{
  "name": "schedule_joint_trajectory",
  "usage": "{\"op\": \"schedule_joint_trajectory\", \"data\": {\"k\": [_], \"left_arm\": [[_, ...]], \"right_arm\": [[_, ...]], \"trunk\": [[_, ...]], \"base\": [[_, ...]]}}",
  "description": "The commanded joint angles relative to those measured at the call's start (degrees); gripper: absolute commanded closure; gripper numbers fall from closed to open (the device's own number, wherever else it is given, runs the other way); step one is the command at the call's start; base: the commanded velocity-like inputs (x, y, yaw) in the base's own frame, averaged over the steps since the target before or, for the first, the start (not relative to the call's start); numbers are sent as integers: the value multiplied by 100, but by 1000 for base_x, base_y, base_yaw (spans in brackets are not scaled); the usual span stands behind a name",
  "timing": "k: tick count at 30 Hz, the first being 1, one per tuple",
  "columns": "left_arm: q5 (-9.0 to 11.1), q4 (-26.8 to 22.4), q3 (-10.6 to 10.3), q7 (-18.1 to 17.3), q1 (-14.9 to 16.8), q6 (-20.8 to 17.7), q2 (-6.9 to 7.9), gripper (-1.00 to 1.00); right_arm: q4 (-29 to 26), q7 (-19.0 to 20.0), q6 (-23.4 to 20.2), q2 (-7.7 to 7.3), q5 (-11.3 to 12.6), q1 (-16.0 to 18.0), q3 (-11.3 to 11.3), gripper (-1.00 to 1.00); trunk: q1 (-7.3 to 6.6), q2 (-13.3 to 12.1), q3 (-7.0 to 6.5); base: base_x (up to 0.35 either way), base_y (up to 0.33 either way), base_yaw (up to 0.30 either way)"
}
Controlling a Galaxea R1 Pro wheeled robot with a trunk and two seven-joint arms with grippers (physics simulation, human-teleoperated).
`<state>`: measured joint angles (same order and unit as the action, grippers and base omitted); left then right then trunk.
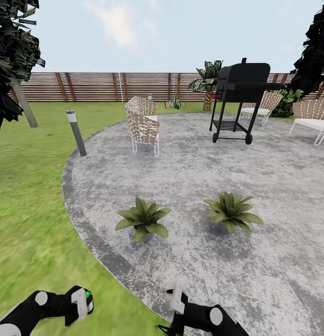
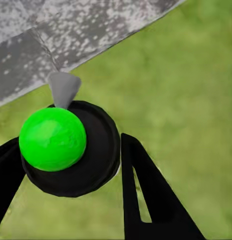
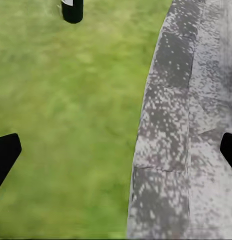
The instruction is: Pick up the pesticide atomizer in the garden and spray insectifuge to fully cover both potted plants in the garden.
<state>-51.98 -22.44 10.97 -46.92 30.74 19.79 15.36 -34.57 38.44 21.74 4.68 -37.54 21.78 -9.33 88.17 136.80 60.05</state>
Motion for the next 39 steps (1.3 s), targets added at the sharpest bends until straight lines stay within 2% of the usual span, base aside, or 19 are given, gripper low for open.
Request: {"op": "schedule_joint_trajectory", "data": {"k": [1,2,5,6,10,11,12,13,14,15,17,20,23,25,27,29,31,35,39], "left_arm": [[31,-1,169,107,2,21,-13,100],[160,1,346,248,2,12,-23,100],[511,-10,684,394,6,-2,-41,100],[750,-9,821,430,7,-6,-60,100],[1335,-6,959,470,11,-62,-143,100],[1445,-10,969,473,11,-169,-162,100],[1580,-36,977,477,11,-468,-208,100],[1644,-59,979,481,13,-725,-244,100],[1705,-84,975,497,32,-1123,-295,100],[1729,-94,973,516,48,-1368,-322,100],[1753,-105,974,590,76,-1786,-364,100],[1762,-112,951,739,111,-2341,-485,100],[1735,-118,917,791,157,-2721,-641,100],[1724,-123,901,803,179,-2991,-740,100],[1718,-127,879,805,225,-3275,-815,100],[1711,-129,780,789,363,-3755,-874,100],[1710,-131,698,781,405,-3878,-886,100],[1710,-295,213,778,450,-4222,-905,100],[1747,-611,25,767,551,-5297,-965,100]], "right_arm": [[99,-268,38,-46,-55,2,10,-100],[290,-715,39,-107,-49,2,10,-100],[803,-1595,40,-172,-30,2,10,-100],[1052,-2016,44,-182,-20,2,7,-100],[1616,-3213,49,-164,9,0,8,-100],[1771,-3577,47,-152,32,-2,9,-100],[2013,-4138,44,-133,119,-4,8,-100],[2177,-4489,43,-122,227,-5,7,-100],[2401,-4918,46,-96,469,-6,8,-100],[2521,-5117,47,-83,685,-6,9,-100],[2671,-5332,49,-78,1282,-7,15,-100],[2757,-5441,49,-114,2292,-17,18,-100],[2779,-5467,48,-175,2794,-22,13,-100],[2785,-5469,46,-208,2956,-23,10,-100],[2788,-5460,46,-216,3023,-24,2,-100],[2789,-5455,47,-220,3057,-31,-5,-100],[2789,-5454,45,-218,3063,-32,-6,-100],[2784,-5466,42,-211,3075,-33,-3,-100],[2790,-5467,42,-216,3064,-33,-2,-100]], "trunk": [[-1,2,5],[-1,2,5],[-1,2,5],[-1,2,5],[-1,2,5],[-1,2,5],[-1,2,5],[-1,2,5],[-1,2,5],[-1,2,5],[-1,2,5],[-1,2,5],[-1,2,5],[-1,2,5],[-1,2,5],[-1,2,5],[-1,2,5],[-1,2,5],[-1,2,5]], "base": [[0,0,0],[0,0,0],[0,0,0],[0,0,0],[0,0,0],[0,0,0],[0,0,0],[0,0,0],[0,0,0],[0,0,0],[0,0,0],[0,0,0],[0,0,0],[0,0,0],[0,0,0],[0,0,0],[0,0,0],[0,0,0],[0,0,0]]}}
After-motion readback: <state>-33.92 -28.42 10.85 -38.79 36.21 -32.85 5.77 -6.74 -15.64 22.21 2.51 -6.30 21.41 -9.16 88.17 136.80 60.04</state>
